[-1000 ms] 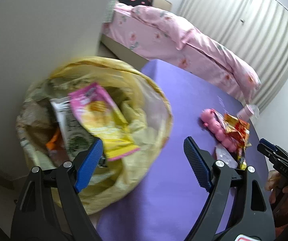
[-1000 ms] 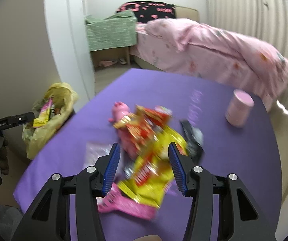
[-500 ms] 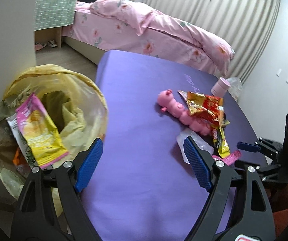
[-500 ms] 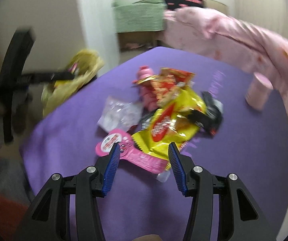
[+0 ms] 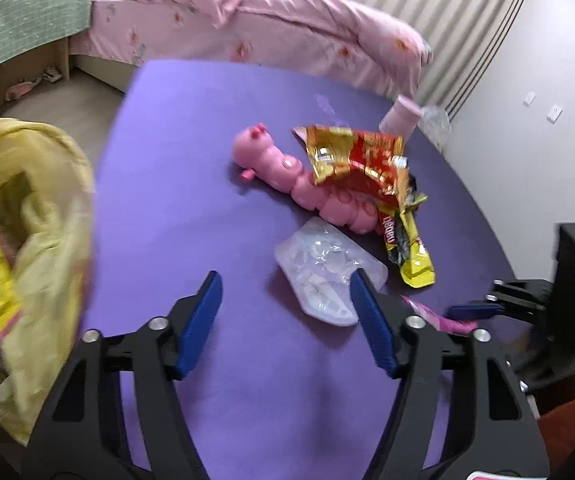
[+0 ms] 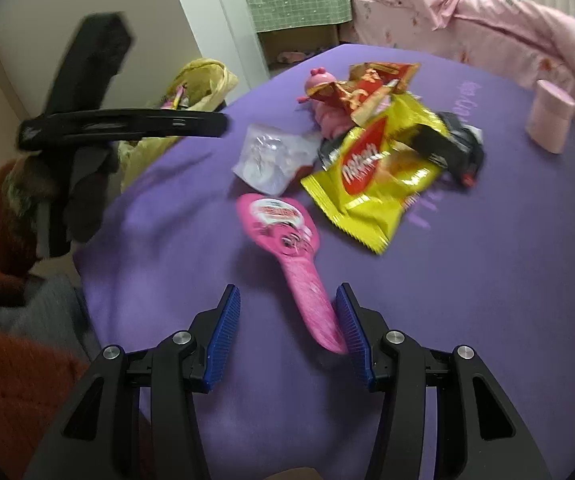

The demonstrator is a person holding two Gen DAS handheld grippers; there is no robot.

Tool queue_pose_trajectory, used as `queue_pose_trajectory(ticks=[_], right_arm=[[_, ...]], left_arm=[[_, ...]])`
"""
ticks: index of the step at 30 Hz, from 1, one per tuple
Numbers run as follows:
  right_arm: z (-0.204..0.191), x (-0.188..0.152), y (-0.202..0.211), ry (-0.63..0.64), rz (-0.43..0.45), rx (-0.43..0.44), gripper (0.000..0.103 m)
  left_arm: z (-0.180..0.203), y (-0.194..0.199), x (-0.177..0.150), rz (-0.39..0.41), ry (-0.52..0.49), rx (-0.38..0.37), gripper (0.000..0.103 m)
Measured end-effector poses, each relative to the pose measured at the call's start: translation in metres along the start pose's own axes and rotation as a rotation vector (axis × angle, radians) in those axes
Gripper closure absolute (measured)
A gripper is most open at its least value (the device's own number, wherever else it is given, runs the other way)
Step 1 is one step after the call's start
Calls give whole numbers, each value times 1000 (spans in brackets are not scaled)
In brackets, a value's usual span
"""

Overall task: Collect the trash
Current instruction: 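Move both tools back over the table, then grasp the clear plastic tray with the left tool while the right tool grasps the pink lollipop card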

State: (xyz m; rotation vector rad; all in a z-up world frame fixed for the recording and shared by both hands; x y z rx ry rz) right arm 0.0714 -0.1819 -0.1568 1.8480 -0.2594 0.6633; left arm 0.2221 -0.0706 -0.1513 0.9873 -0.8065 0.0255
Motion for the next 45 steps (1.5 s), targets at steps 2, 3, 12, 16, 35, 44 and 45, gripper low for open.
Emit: queue_pose_trajectory(ticks=[2, 3, 12, 16, 35, 44, 45], right_arm=[[2, -4, 12, -25, 30, -5, 56], [4, -5, 18, -37, 43, -8, 56], [-2, -6, 18, 77, 34, -83, 56], [-8, -1, 0, 105, 1, -50, 56], [-15, 42, -26, 69, 9, 2, 57], [-9, 47, 0, 42, 87, -52, 57], [-9, 47, 1, 39, 91, -57, 57]], left_arm=[[2, -15, 1, -33, 16, -2, 52], [3, -24, 3, -49, 29, 0, 55], [11, -12, -4, -38, -8, 24, 91], [-12, 12, -17, -29, 18, 77, 91], [-38, 36, -49, -33, 92, 78, 80], [-29, 28, -43, -30, 102, 64, 84], [-26, 28, -42, -29, 96, 65, 90]])
Point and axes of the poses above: each gripper's, at about its wrist camera, not at the fingertips, and y roughly against the way its jaws point, z to its right, x to its top, the point moved 7 cm from there along -y, roughly the way its jaws point, and after that the axes turned 4 degrees about -y, right-handed, at the moved point
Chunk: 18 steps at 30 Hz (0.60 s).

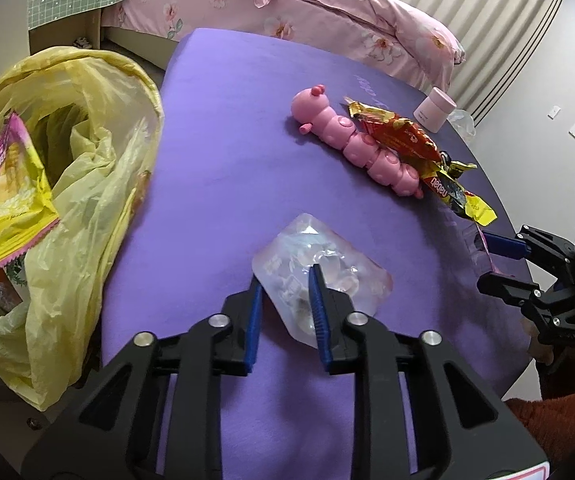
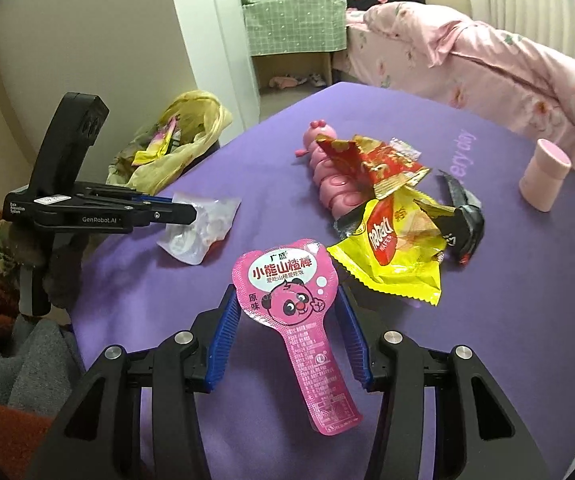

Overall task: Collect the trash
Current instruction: 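Grasp the clear plastic tray with the left tool while the right tool grasps the pink lollipop card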

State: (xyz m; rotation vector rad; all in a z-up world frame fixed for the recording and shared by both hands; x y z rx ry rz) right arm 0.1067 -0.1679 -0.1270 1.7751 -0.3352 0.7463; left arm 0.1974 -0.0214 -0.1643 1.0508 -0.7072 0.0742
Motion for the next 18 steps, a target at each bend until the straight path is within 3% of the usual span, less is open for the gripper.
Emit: queue_pose_trajectory(ticks=[8, 18], right_arm=[[-5, 9, 17, -6, 64, -15, 57], [-11, 39, 39, -7, 168, -44, 57]], left_arm=[[15, 19, 14, 68, -71, 26, 96], [13, 79, 45, 242, -99, 84, 98]])
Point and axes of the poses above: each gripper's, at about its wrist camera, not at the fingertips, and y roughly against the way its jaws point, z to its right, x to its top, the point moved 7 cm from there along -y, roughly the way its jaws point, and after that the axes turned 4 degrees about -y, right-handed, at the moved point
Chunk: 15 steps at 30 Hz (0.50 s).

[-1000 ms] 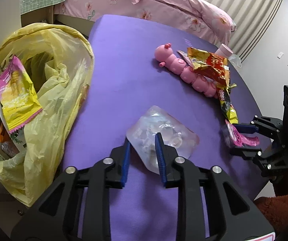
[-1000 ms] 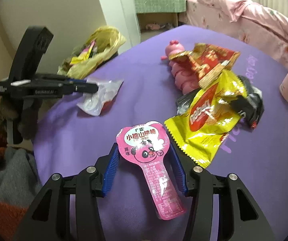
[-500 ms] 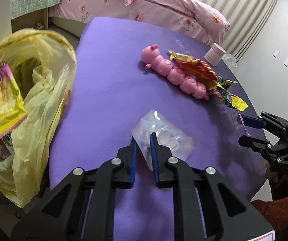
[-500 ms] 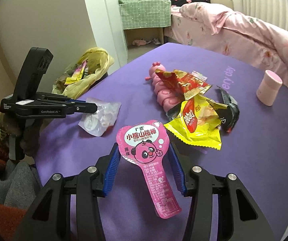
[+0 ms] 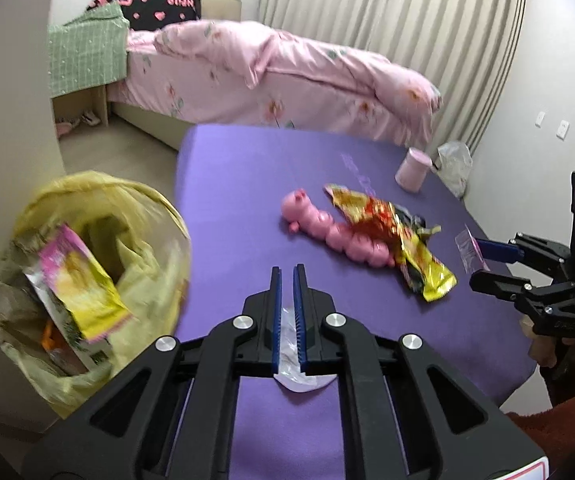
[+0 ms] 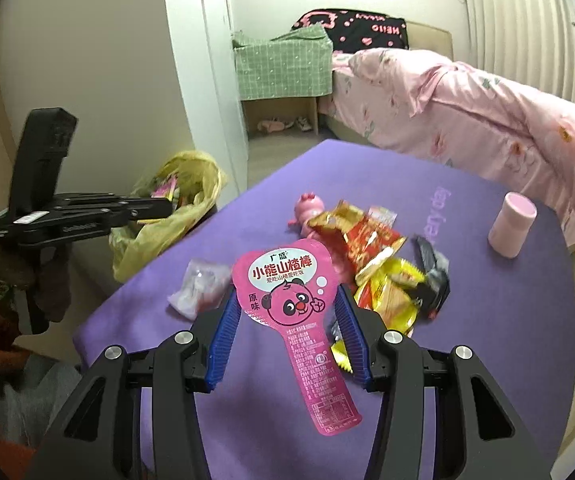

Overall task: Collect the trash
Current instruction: 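Grasp the clear plastic tray with the left tool while the right tool grasps the pink lollipop card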

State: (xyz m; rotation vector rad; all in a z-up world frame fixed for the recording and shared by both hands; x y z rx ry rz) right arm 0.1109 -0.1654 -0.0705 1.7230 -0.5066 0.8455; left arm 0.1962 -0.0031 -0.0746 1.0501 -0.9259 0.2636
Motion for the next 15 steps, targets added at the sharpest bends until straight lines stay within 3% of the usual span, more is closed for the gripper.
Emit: queue_pose_trajectory(ticks=[5, 6, 7, 8, 9, 12, 15], right_arm=[[-2, 6, 5, 16, 23, -21, 57], [-3, 5, 7, 19, 24, -21, 57], [-3, 3, 7, 21, 23, -23, 57], [-3, 1, 8, 21, 21, -27, 57], [-1, -1, 9, 20, 17, -35, 57], [7, -9, 10, 2, 13, -62, 57], [20, -18, 12, -32, 9, -97, 57]], left_arm=[[-12, 9, -2, 1, 39, -17, 98], [-14, 8, -6, -12, 46, -29, 94], [-14, 6, -12, -31, 58, -45, 87], [-14, 2, -18, -53, 76, -57, 66], [-17, -3, -27, -77, 116, -63, 53], [-17, -18, -51, -150, 211, -95, 53], [-8, -35, -69, -229, 241, -115, 53]])
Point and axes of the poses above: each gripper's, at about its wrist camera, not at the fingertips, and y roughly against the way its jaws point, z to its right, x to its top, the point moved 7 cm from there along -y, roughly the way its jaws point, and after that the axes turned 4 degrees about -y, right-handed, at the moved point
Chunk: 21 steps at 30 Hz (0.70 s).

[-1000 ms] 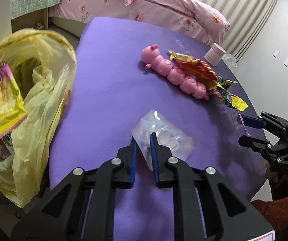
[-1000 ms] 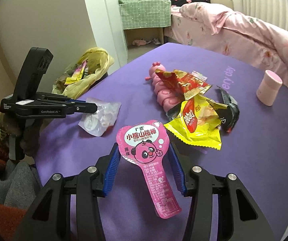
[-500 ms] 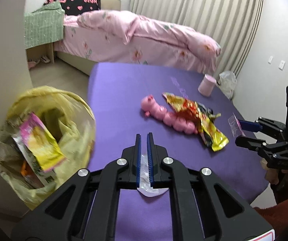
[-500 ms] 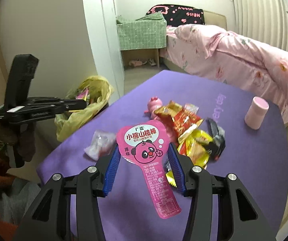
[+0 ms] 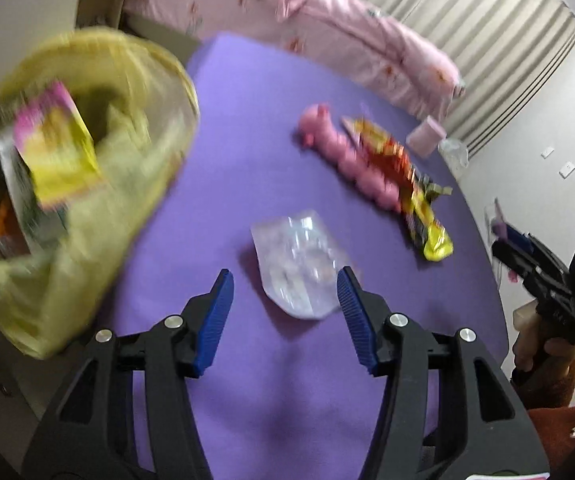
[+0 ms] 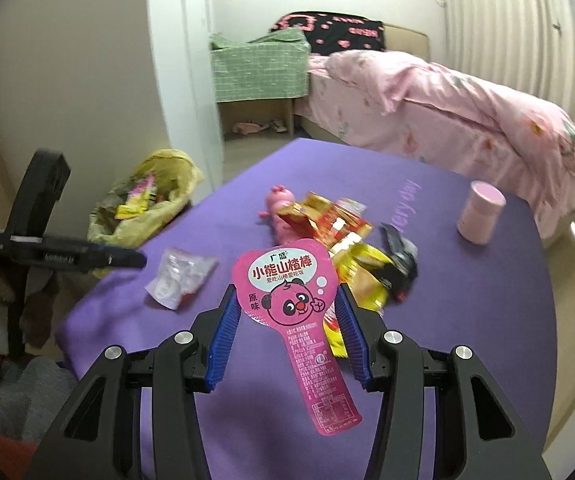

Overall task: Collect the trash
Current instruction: 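Grasp the clear plastic tray with the left tool while the right tool grasps the pink lollipop card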

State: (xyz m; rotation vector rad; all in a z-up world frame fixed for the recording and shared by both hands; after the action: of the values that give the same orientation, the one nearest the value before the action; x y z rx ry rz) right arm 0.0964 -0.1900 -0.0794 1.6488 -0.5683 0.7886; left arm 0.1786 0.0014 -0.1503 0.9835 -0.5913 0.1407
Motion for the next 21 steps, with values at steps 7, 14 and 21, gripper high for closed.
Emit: queue_pose_trajectory(ticks=[7, 14, 21], right_arm=[[31, -21, 0, -113, -9, -42, 57], [47, -32, -2, -166, -9, -64, 57], [57, -31, 8, -202, 20, -58, 57]], left_arm=[[20, -29, -4, -41, -81, 169, 53], [30, -50, 16, -16, -145, 200, 88], [44, -34, 34, 42, -156, 123, 102]])
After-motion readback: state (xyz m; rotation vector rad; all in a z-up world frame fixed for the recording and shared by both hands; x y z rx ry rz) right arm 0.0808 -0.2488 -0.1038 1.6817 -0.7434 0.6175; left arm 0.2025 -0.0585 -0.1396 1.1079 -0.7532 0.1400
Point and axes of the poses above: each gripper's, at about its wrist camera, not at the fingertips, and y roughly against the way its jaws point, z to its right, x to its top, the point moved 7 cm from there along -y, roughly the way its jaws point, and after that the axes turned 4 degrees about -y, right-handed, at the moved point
